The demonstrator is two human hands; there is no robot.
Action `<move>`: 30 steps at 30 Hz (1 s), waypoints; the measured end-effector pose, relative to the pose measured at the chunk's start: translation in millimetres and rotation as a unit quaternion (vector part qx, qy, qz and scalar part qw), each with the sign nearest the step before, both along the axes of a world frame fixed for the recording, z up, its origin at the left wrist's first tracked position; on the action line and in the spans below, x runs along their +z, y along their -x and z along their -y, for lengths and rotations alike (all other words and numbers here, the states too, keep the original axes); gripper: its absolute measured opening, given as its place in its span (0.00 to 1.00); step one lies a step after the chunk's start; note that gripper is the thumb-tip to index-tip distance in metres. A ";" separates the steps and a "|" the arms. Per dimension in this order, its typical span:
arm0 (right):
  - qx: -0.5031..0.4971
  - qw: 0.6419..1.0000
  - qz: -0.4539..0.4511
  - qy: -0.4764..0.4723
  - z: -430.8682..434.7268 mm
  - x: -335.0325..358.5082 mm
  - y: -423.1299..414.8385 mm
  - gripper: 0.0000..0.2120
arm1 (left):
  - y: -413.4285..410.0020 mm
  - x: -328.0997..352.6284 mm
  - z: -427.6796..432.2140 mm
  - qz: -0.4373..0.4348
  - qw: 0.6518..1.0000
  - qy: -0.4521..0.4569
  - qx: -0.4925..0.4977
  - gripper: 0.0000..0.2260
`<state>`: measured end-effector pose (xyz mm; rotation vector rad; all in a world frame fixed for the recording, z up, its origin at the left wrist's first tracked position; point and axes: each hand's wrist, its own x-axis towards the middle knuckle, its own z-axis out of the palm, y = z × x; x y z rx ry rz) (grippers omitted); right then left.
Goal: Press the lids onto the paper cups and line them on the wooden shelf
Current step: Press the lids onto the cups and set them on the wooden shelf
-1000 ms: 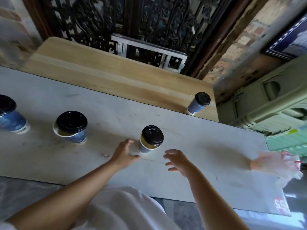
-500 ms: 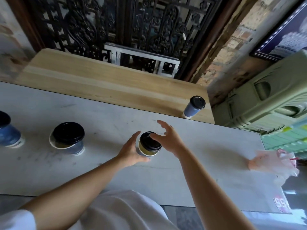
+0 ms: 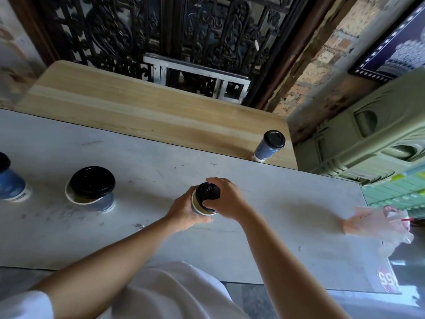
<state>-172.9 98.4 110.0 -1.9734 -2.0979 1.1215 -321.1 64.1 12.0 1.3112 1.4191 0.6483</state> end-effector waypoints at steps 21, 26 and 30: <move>0.109 0.990 0.074 -0.058 14.0 7.0 10.8 0.30 | -6.4 7.7 12.6 -0.017 1.000 -0.003 0.013 0.33; 0.111 0.989 0.074 -0.058 16.4 4.7 12.6 0.30 | -6.3 7.2 12.0 -0.016 1.000 0.007 0.017 0.33; 0.119 0.988 0.074 -0.058 17.0 4.6 10.4 0.29 | -6.8 8.4 12.3 -0.016 1.000 0.006 0.014 0.35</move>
